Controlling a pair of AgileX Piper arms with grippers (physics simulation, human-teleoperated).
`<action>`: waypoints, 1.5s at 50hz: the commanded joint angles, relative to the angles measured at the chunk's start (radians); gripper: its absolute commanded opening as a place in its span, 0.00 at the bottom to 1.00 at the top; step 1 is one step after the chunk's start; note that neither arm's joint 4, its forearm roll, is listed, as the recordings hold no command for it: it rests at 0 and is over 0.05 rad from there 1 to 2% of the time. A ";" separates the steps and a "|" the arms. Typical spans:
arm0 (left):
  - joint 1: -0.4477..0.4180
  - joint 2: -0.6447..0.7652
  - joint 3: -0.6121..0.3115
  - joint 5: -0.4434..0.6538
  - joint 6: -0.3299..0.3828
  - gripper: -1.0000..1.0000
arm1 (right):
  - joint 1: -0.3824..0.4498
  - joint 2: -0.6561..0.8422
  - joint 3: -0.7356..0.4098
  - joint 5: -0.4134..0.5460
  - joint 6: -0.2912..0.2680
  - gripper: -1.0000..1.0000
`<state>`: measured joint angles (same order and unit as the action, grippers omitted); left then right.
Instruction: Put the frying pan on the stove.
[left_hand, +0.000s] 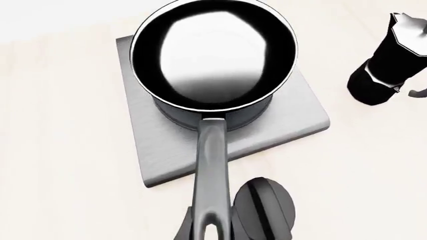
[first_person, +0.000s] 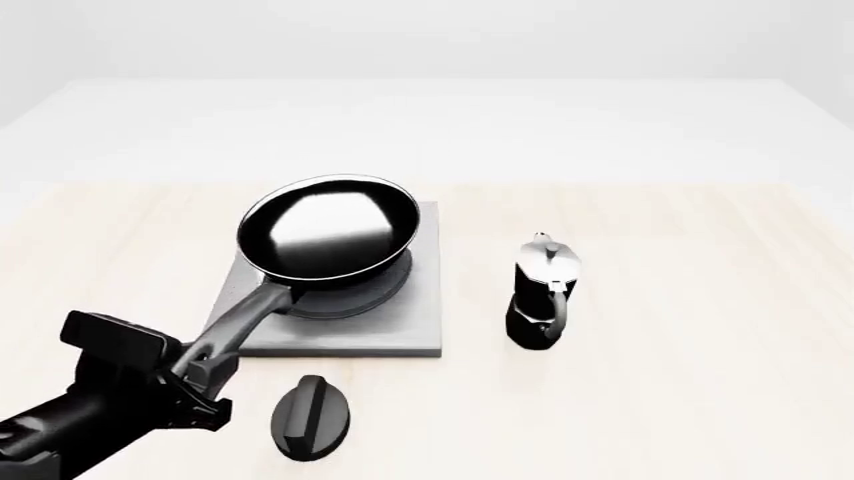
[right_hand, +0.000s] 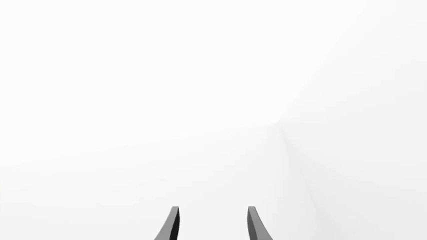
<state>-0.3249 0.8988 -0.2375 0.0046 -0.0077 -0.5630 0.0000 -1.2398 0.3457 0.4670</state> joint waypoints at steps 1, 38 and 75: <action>0.015 0.000 -0.022 -0.022 0.024 0.00 | 0.001 0.000 0.000 -0.001 0.000 1.00; 0.020 0.029 0.012 -0.064 0.002 1.00 | 0.008 0.000 -0.013 0.013 -0.007 1.00; 0.038 -0.231 -0.238 0.216 0.093 1.00 | 0.012 0.000 -0.018 0.019 -0.008 1.00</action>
<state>-0.3041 0.7603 -0.3690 0.1170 0.0373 -0.5512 0.0000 -1.2568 0.3631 0.4578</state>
